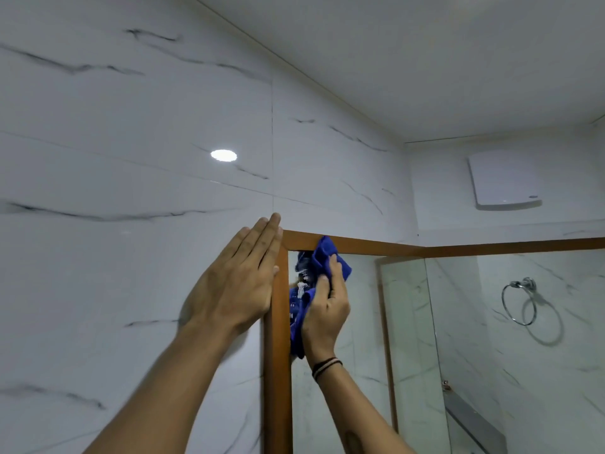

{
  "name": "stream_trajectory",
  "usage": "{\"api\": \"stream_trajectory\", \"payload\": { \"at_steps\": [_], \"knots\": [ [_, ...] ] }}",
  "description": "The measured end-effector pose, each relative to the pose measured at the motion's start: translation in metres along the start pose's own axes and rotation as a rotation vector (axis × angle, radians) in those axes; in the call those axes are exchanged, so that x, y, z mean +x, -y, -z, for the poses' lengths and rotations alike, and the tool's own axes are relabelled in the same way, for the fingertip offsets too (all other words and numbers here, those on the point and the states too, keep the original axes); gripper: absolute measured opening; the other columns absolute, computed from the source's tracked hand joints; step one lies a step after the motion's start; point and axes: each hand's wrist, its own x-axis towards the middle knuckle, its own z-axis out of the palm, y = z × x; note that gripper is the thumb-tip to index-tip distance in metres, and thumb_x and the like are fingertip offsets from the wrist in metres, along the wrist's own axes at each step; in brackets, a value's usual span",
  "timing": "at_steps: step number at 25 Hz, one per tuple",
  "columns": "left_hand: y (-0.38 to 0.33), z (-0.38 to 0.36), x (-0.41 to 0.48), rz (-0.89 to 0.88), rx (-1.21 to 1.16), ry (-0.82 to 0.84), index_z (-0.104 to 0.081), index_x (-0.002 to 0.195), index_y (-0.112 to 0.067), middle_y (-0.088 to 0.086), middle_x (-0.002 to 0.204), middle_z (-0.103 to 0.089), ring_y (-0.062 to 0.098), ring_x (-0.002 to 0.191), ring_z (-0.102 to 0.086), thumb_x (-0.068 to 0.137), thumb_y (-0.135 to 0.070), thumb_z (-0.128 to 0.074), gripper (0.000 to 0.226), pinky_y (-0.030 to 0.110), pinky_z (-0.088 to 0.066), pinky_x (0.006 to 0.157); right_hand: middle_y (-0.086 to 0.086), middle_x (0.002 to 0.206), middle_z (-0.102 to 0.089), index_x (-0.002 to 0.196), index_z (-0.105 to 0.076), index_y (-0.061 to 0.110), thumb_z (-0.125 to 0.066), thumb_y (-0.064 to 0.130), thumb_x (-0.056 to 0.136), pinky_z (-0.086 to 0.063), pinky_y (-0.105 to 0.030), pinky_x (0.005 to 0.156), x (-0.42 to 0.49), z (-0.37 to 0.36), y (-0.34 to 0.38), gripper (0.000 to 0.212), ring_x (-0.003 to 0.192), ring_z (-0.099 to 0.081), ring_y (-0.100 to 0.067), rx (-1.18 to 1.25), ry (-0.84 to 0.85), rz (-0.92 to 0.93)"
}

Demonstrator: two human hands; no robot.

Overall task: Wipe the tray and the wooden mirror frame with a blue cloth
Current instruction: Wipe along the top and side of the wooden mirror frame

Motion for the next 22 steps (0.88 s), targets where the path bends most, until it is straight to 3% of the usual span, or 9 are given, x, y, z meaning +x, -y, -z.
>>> {"api": "stream_trajectory", "payload": {
  "at_steps": [3, 7, 9, 11, 13, 17, 22],
  "knots": [
    [0.0, -0.001, -0.001, 0.005, 0.011, 0.002, -0.018, 0.173, 0.0, 0.018, 0.183, -0.009, 0.029, 0.17, -0.017, 0.114, -0.029, -0.02, 0.066, 0.046, -0.023, 0.139, 0.007, 0.168, -0.053, 0.157, -0.052, 0.028, -0.046, 0.014, 0.11, -0.037, -0.044, 0.136, -0.009, -0.001, 0.002, 0.05, 0.164, -0.045, -0.016, 0.004, 0.114, 0.146],
    [0.001, 0.0, -0.002, 0.001, 0.003, -0.013, -0.023, 0.172, 0.001, 0.018, 0.182, -0.014, 0.03, 0.17, -0.019, 0.114, -0.028, -0.018, 0.065, 0.046, -0.024, 0.139, 0.009, 0.17, -0.051, 0.16, -0.055, 0.018, -0.047, 0.007, 0.107, -0.033, -0.047, 0.137, -0.016, 0.009, -0.007, 0.054, 0.166, -0.04, -0.016, -0.04, 0.213, 0.204],
    [0.001, -0.001, -0.001, -0.003, 0.016, -0.013, -0.021, 0.173, 0.0, 0.018, 0.183, -0.011, 0.03, 0.17, -0.017, 0.114, -0.029, -0.014, 0.066, 0.046, -0.023, 0.139, 0.01, 0.176, -0.044, 0.167, -0.046, 0.026, -0.046, 0.011, 0.11, -0.031, -0.053, 0.138, -0.037, 0.022, -0.026, 0.059, 0.169, -0.035, -0.014, -0.128, 0.287, 0.295],
    [0.0, 0.002, -0.002, 0.003, 0.027, 0.042, -0.008, 0.175, -0.001, 0.017, 0.183, 0.004, 0.029, 0.172, -0.003, 0.114, -0.03, -0.008, 0.067, 0.045, -0.014, 0.141, 0.019, 0.18, -0.033, 0.171, -0.032, 0.043, -0.041, 0.023, 0.112, -0.03, -0.058, 0.137, -0.072, 0.041, -0.044, 0.063, 0.171, -0.028, -0.01, -0.223, 0.338, 0.342],
    [0.0, 0.002, -0.003, 0.004, 0.029, 0.086, 0.002, 0.175, -0.002, 0.017, 0.183, 0.014, 0.028, 0.172, 0.006, 0.114, -0.03, -0.004, 0.067, 0.044, -0.008, 0.142, 0.026, 0.182, -0.024, 0.172, -0.026, 0.045, -0.037, 0.029, 0.112, -0.026, -0.056, 0.137, -0.072, 0.046, -0.049, 0.063, 0.172, -0.021, -0.006, -0.295, 0.354, 0.379],
    [0.001, -0.001, 0.0, 0.022, 0.044, 0.008, -0.012, 0.174, 0.0, 0.019, 0.183, -0.004, 0.029, 0.171, -0.011, 0.115, -0.03, -0.009, 0.066, 0.045, -0.018, 0.14, 0.013, 0.184, -0.023, 0.17, -0.027, 0.033, -0.034, 0.037, 0.114, -0.019, -0.049, 0.142, -0.009, 0.012, -0.019, 0.057, 0.174, -0.016, -0.012, -0.345, 0.304, 0.348],
    [-0.001, 0.005, -0.001, 0.028, 0.025, 0.074, -0.003, 0.175, -0.002, 0.017, 0.183, 0.006, 0.027, 0.172, -0.002, 0.119, -0.028, -0.015, 0.063, 0.043, -0.011, 0.141, 0.019, 0.186, -0.014, 0.175, -0.015, 0.044, -0.03, 0.047, 0.119, -0.015, -0.049, 0.14, -0.058, 0.043, -0.043, 0.058, 0.175, -0.012, -0.011, -0.398, 0.405, 0.478]
  ]
}}
